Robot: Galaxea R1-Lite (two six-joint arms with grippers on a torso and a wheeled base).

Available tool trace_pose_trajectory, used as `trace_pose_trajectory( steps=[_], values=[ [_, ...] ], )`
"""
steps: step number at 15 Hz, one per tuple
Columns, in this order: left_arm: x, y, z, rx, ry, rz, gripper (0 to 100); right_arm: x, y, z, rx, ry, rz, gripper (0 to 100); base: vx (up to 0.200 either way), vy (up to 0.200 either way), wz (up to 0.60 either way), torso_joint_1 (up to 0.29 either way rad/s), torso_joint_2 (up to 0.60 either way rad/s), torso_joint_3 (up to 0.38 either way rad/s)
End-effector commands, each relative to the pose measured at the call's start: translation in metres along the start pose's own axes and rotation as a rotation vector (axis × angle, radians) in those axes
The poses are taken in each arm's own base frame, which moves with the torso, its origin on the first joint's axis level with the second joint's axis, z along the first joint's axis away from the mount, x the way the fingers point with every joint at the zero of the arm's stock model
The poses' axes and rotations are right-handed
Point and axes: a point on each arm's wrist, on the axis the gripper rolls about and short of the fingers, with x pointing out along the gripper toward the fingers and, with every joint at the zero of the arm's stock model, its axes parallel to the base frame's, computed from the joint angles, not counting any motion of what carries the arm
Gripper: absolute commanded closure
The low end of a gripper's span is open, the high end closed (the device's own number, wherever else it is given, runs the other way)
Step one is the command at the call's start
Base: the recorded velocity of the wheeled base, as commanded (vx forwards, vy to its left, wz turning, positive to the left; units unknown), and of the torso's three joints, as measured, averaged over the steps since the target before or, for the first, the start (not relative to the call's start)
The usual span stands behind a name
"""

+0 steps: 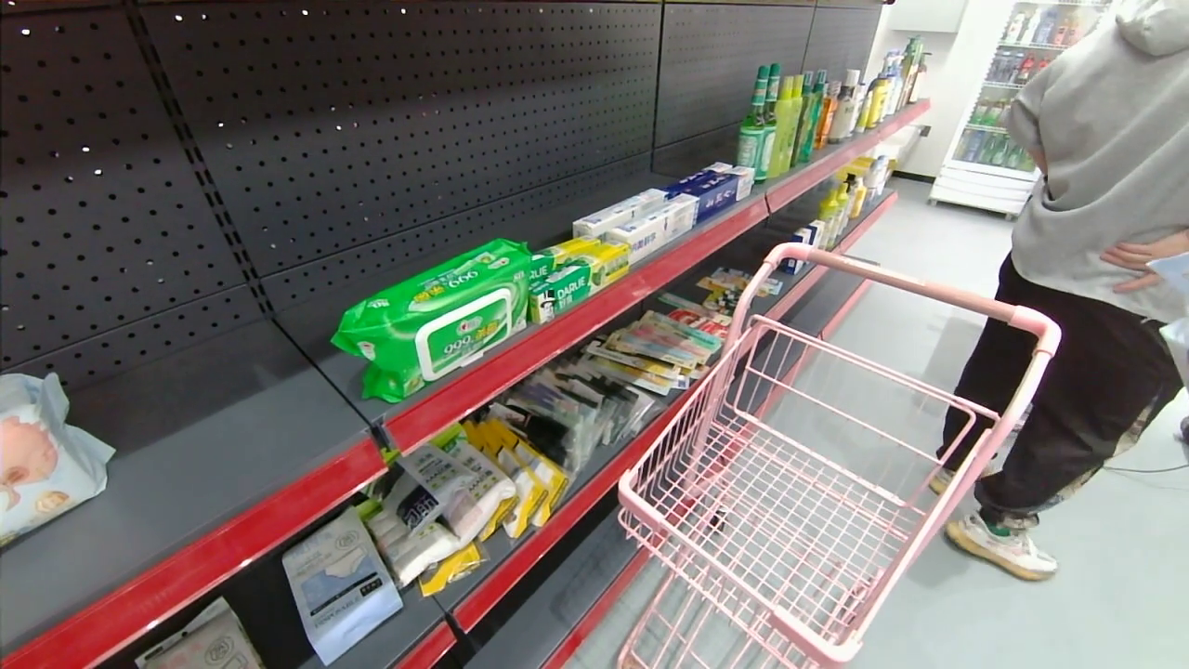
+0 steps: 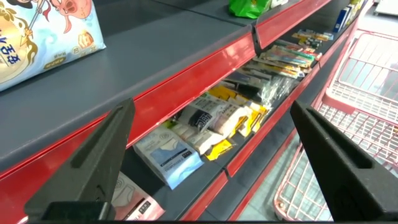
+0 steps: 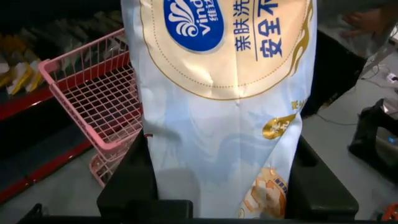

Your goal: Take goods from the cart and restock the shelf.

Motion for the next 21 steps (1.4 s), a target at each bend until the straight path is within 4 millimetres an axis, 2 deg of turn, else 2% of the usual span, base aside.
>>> trace_pose_trajectory(
  steps=[1,5,21],
  values=[
    [0.0001,0.0000,0.0000,-0.001,0.002,0.000,0,-0.0004,0.0002,-0.0010,-0.002,-0.001,-0.001,100,0.000,0.000,0.00,0.000,0.00,0.000],
    [0.0001,0.0000,0.0000,-0.003,0.002,-0.001,0,0.0025,0.0006,-0.0024,-0.002,0.015,-0.001,100,0.000,0.000,0.00,0.027,-0.07,-0.036],
    [0.0001,0.0000,0.0000,-0.001,0.002,-0.001,0,0.0021,0.0006,-0.0020,-0.037,0.010,-0.004,100,0.000,0.000,0.00,0.166,-0.37,-0.210]
  ],
)
